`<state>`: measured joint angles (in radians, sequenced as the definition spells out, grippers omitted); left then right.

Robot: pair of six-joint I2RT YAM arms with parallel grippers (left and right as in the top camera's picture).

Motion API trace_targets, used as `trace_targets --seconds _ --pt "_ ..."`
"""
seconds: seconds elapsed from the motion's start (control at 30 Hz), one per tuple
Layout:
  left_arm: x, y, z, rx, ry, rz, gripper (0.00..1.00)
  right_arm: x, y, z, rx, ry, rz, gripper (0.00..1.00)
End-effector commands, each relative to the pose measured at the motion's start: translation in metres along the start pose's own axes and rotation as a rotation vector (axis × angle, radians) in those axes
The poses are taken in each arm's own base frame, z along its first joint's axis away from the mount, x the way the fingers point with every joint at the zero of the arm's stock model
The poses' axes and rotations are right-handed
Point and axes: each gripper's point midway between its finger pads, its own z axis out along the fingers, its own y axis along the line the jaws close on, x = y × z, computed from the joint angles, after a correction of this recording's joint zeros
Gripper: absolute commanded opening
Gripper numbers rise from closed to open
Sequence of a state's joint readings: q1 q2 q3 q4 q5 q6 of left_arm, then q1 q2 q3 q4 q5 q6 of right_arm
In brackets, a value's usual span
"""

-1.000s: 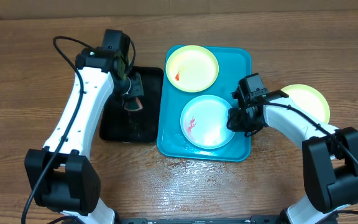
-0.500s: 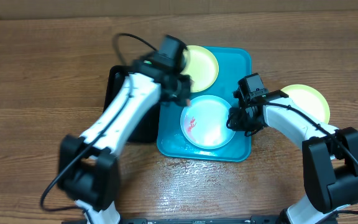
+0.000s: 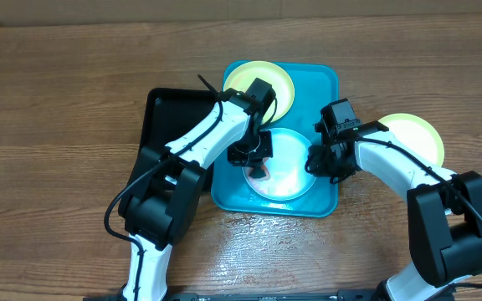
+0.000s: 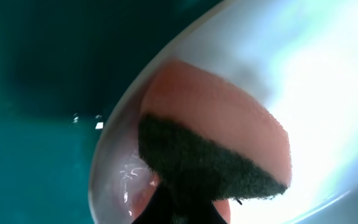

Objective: Clean dirty plates on tray and stack at the side
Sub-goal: 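Scrub the white plate with the sponge while the right gripper holds its rim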

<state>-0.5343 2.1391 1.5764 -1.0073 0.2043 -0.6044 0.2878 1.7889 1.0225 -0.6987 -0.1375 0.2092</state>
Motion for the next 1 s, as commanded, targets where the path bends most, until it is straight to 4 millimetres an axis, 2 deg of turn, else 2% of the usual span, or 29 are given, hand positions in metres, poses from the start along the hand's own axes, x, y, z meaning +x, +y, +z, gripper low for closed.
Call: trace_targets --seconds 0.0,0.13,0.23,0.4,0.53,0.6,0.8,0.97 --pt "-0.010 0.026 0.003 -0.127 -0.036 -0.050 0.04 0.004 -0.007 0.003 0.036 0.011 0.006 0.24" --pt "-0.022 0.048 -0.011 -0.269 -0.105 -0.014 0.04 0.004 -0.007 0.003 0.036 0.011 0.006 0.23" --pt "-0.028 0.041 -0.010 -0.250 -0.121 0.073 0.04 0.004 -0.007 0.003 0.036 0.011 0.006 0.24" --pt "-0.021 -0.002 0.002 -0.025 -0.057 0.144 0.04 0.004 -0.007 0.003 0.036 0.011 0.006 0.23" --pt "-0.008 -0.056 0.006 0.276 0.042 0.167 0.04 0.004 -0.007 0.003 0.036 0.011 0.006 0.23" --pt "-0.001 -0.075 0.012 0.371 0.092 0.168 0.04 0.004 -0.007 0.003 0.036 0.011 0.006 0.23" --pt "0.015 -0.103 0.024 0.484 0.165 0.205 0.04 0.004 -0.007 0.003 0.036 0.011 0.006 0.23" --pt "0.016 -0.107 0.025 0.487 0.159 0.224 0.04 0.004 -0.007 0.003 0.032 0.012 0.006 0.23"
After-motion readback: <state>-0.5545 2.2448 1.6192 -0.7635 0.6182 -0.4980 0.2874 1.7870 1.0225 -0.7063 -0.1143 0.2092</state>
